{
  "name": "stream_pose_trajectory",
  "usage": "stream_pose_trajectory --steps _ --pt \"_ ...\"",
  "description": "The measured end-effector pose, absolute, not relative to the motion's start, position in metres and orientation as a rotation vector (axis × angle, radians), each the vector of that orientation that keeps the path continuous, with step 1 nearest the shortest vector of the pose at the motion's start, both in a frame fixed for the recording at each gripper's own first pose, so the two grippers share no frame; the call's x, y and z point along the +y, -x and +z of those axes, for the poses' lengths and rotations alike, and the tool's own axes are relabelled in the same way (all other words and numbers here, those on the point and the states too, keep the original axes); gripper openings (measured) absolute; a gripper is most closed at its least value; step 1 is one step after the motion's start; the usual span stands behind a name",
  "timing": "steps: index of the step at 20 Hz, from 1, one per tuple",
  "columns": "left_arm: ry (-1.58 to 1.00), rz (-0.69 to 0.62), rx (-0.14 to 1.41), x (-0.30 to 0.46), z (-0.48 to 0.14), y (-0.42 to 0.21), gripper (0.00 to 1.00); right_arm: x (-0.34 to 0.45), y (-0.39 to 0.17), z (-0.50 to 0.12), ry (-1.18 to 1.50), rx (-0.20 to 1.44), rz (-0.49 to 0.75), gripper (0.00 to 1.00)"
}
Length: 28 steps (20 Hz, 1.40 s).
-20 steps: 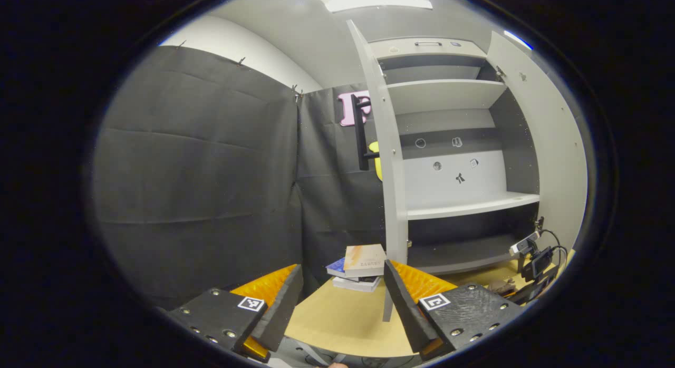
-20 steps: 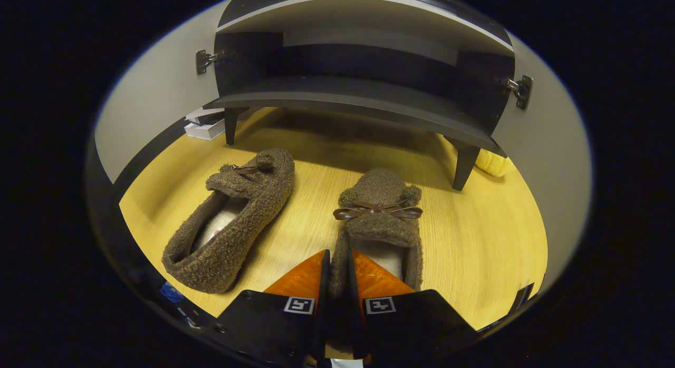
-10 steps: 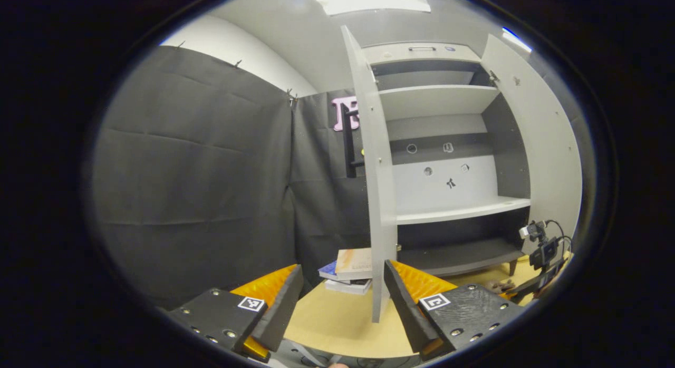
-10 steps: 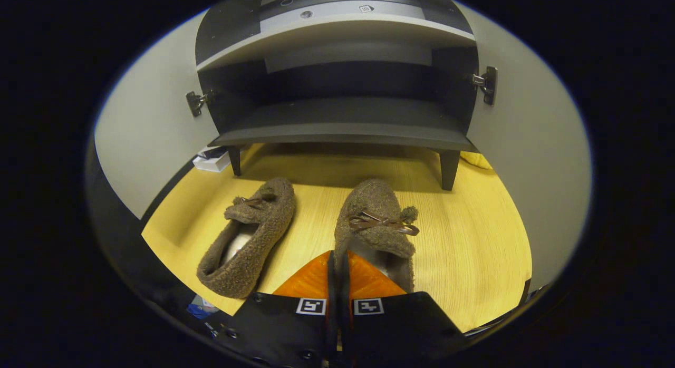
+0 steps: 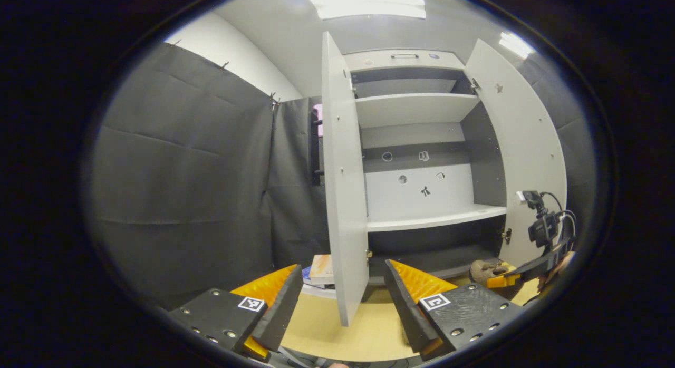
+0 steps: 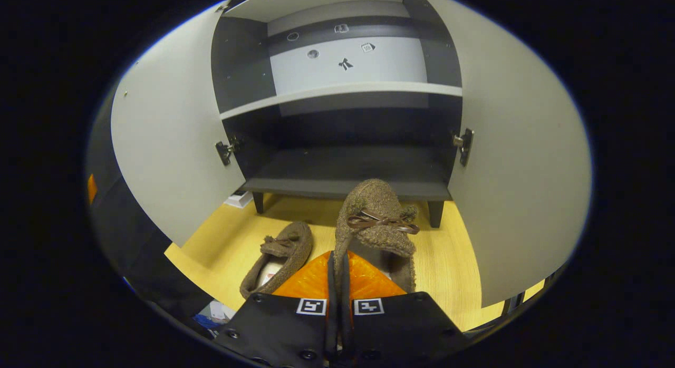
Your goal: Grab one shoe with the right hand and put it into the shoe cabinet, grab the other shoe with the left hand and put it into the shoe cabinet; then close the right door with the right hand and the left door with the left hand.
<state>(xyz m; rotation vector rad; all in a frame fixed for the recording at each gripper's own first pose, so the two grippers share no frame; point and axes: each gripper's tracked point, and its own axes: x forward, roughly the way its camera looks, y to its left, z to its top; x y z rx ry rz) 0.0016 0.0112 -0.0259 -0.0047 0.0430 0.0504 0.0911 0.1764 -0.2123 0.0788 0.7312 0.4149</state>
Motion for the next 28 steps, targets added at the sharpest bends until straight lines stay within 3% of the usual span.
stream_pose_trajectory --steps 10,11,12,14,17,18,25,28 --pt "0.031 -0.016 0.019 -0.016 -0.02 -0.011 0.9 0.169 -0.126 -0.108 -0.114 0.547 0.422 0.05" --pt "0.033 -0.019 0.017 -0.018 -0.019 -0.012 0.9 0.169 -0.131 -0.099 -0.111 0.529 0.424 0.01" --pt "0.036 -0.021 0.016 -0.019 -0.019 -0.014 0.9 0.17 -0.137 -0.09 -0.108 0.51 0.424 0.05" --pt "0.042 -0.026 0.017 -0.022 -0.02 -0.017 0.9 0.173 -0.15 -0.075 -0.097 0.473 0.427 0.01" --pt "0.049 -0.028 0.025 -0.024 -0.025 -0.024 0.9 0.178 -0.172 -0.052 -0.094 0.424 0.43 0.05" --pt "0.054 -0.03 0.03 -0.026 -0.026 -0.025 0.9 0.18 -0.181 -0.045 -0.093 0.411 0.429 0.01" --pt "0.058 -0.015 0.036 -0.019 -0.029 -0.037 0.9 0.194 -0.241 -0.014 -0.074 0.351 0.422 0.09" --pt "0.056 0.003 0.043 -0.013 -0.032 -0.041 0.96 0.2 -0.269 -0.006 -0.062 0.333 0.414 0.01"
